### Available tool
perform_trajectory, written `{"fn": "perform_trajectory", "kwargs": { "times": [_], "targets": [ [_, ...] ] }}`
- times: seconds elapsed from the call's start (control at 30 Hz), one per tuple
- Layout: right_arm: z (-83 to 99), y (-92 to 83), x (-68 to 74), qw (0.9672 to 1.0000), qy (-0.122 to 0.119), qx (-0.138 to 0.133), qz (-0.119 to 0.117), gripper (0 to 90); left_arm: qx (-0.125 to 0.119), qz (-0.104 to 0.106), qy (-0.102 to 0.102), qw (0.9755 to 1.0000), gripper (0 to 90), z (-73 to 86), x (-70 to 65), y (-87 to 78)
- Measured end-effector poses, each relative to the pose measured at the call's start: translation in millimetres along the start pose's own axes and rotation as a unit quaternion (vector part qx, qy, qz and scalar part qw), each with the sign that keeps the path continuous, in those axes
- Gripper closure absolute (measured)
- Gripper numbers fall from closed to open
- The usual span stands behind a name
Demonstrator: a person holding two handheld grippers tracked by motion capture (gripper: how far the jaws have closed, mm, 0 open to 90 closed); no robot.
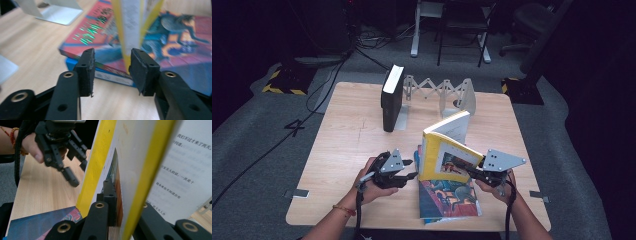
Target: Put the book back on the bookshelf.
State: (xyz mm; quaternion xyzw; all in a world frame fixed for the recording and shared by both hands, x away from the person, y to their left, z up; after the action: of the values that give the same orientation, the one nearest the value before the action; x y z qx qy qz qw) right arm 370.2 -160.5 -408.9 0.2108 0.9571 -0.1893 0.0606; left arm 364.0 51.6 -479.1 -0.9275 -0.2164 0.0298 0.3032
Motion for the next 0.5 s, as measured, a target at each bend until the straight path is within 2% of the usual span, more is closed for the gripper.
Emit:
{"fn": "perform_trajectory", "kwargs": {
  "times": [0.07, 0.17, 0.27, 0.5],
  "targets": [
    [0.1, -0.1, 0.5, 1.0000, 0.000, -0.001, 0.001, 86.7, 0.004, 0.009, -0.005, 0.9999, 50.7, 4.0, -6.1, 2.7],
    [0.2, -0.6, 2.2, 1.0000, 0.002, -0.002, 0.001, 86.7, 0.005, 0.010, -0.006, 0.9999, 44.9, 5.3, -11.5, 8.3],
    [0.3, -0.7, 2.6, 1.0000, 0.001, -0.002, 0.001, 86.7, 0.000, 0.011, -0.009, 0.9999, 42.8, 3.1, -13.3, 13.2],
    [1.1, -1.8, 4.7, 1.0000, -0.001, -0.003, 0.001, 86.5, -0.023, 0.010, -0.014, 0.9996, 45.2, -7.2, -13.0, 27.7]
  ]
}}
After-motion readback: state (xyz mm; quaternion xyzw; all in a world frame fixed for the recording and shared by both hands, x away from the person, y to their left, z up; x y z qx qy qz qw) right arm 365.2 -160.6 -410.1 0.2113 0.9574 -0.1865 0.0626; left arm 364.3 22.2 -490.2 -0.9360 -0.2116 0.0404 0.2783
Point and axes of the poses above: each handheld gripper's, and its own axes: y roughly forward along the jaws, z roughly out of its underside, x roughly to its left, the point moved 7 cm from there along y, roughly forward along the jaws, and after that the axes turned 2 degrees about y, right-handed, at the moved point
